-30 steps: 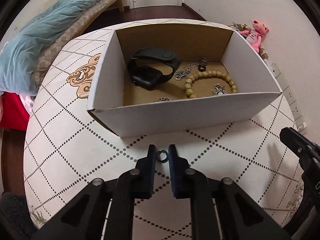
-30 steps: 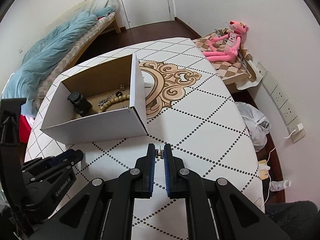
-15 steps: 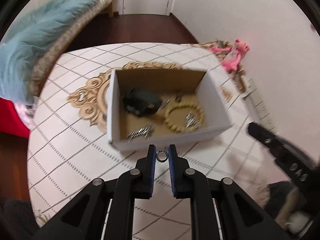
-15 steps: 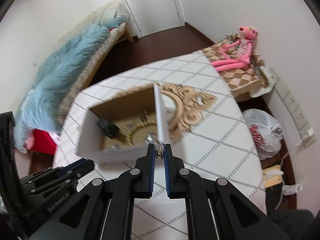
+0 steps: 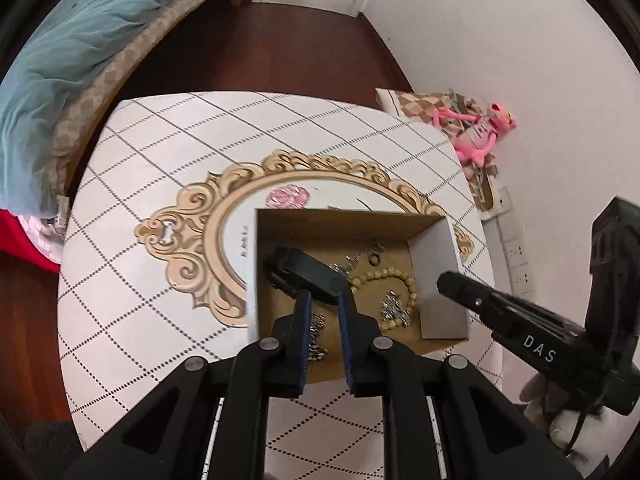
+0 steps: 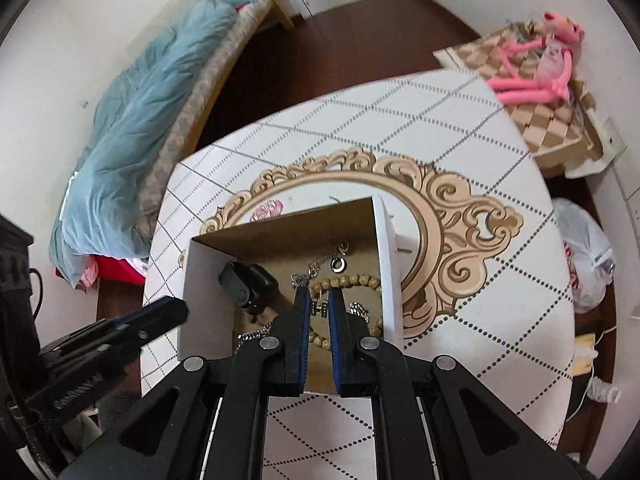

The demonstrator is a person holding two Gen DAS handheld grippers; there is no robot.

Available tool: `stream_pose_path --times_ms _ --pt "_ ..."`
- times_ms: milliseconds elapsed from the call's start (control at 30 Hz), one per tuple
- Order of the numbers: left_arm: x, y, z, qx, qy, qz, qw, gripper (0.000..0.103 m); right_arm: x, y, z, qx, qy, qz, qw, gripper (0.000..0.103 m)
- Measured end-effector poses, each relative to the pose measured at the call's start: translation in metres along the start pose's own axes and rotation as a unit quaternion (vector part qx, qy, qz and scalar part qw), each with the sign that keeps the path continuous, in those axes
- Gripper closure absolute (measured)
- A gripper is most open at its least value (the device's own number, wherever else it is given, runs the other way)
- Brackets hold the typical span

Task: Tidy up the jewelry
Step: 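Carry the charm and ring into the box and open both grippers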

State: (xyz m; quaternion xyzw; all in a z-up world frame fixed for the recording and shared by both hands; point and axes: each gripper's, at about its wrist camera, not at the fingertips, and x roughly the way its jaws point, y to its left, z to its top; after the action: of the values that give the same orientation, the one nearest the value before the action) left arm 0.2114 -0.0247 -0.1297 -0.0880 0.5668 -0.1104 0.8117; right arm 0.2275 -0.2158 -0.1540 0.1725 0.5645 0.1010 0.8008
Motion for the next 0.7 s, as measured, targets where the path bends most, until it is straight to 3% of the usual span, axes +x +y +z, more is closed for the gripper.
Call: stream_pose_path --times_ms 100,233,367,433,467,567,667,700 --pt "-0.003 0.008 0.000 -0.007 -0.006 0.026 0.9996 0.081 0.002 -0.002 -0.002 0.003 0.001 -0.004 1.000 0.066" --pt "-0.010 0.016 -0.005 -0.013 -0.026 0.049 0.9984 0.041 -0.003 -0.003 -0.007 -0.002 -0.002 -0.015 1.000 0.065" --pt "-0.015 0.020 -0.011 -0.006 -0.040 0.084 0.9956 0.036 -0.009 0.000 -0.015 -0.014 -0.004 -0.031 0.999 0.064" --pt "-0.015 0.022 -0.014 -0.003 -0.043 0.099 0.9942 0.027 -0.013 0.005 -0.018 -0.021 -0.008 -0.046 0.999 0.049" --pt "-0.016 0.023 -0.015 -0.003 -0.043 0.105 0.9935 0.020 -0.016 0.007 -0.020 -0.027 -0.012 -0.056 0.998 0.038" --pt "-0.020 0.025 -0.022 -0.001 -0.047 0.130 0.9904 0.009 -0.026 0.017 -0.025 -0.045 -0.021 -0.090 0.995 0.032" --pt "-0.025 0.024 -0.028 0.005 -0.056 0.147 0.9875 0.006 -0.032 0.023 -0.030 -0.060 -0.025 -0.136 0.989 0.003" --pt "-0.026 0.023 -0.030 0.009 -0.057 0.153 0.9866 0.006 -0.033 0.024 -0.032 -0.063 -0.025 -0.150 0.986 0.002"
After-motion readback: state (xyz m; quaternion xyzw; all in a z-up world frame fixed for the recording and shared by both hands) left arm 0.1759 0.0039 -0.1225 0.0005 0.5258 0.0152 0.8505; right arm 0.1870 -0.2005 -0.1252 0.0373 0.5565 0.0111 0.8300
